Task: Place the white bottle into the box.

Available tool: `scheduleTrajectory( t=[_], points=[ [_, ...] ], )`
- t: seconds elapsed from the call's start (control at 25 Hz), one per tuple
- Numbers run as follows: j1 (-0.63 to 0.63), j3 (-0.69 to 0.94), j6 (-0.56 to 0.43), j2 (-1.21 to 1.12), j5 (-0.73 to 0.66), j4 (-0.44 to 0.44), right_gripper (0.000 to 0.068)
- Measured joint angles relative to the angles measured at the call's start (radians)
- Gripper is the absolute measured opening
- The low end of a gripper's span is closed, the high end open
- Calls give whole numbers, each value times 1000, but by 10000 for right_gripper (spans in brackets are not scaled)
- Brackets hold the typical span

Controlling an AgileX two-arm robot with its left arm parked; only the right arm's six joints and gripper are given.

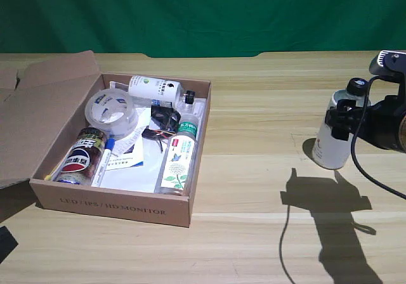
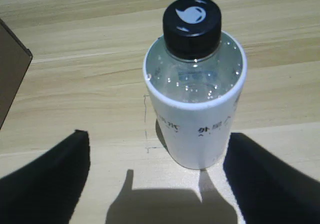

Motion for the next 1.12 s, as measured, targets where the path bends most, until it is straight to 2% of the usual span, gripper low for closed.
scheduleTrajectory(
  t=[0.28, 1.12],
  points=[
    [0, -65, 16, 90, 29, 1, 653],
    [0, -124, 20, 273, 137, 5, 652]
  ],
)
